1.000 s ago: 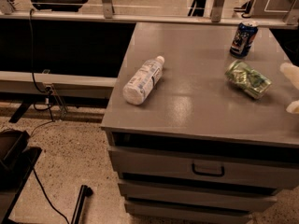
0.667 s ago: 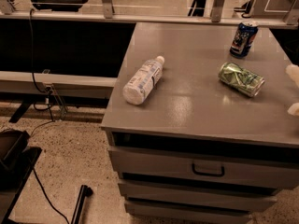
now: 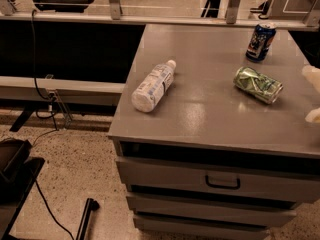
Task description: Place green can upright
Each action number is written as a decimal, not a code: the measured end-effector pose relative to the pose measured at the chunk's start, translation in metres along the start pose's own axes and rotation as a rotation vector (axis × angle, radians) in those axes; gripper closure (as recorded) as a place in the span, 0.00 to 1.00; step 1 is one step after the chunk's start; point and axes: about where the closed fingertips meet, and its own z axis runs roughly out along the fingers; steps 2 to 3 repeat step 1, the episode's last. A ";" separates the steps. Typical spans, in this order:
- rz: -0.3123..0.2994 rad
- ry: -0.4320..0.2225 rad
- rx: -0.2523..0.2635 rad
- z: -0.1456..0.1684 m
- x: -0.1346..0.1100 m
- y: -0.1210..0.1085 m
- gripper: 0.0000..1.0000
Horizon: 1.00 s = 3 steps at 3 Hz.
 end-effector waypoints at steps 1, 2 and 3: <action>0.000 0.000 0.000 0.000 0.000 0.000 0.00; 0.000 0.000 0.000 0.000 0.000 0.000 0.00; 0.000 0.000 0.000 0.000 0.000 0.000 0.00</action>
Offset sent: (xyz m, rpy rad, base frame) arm 0.0000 0.0000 0.0000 0.0000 0.0000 0.0000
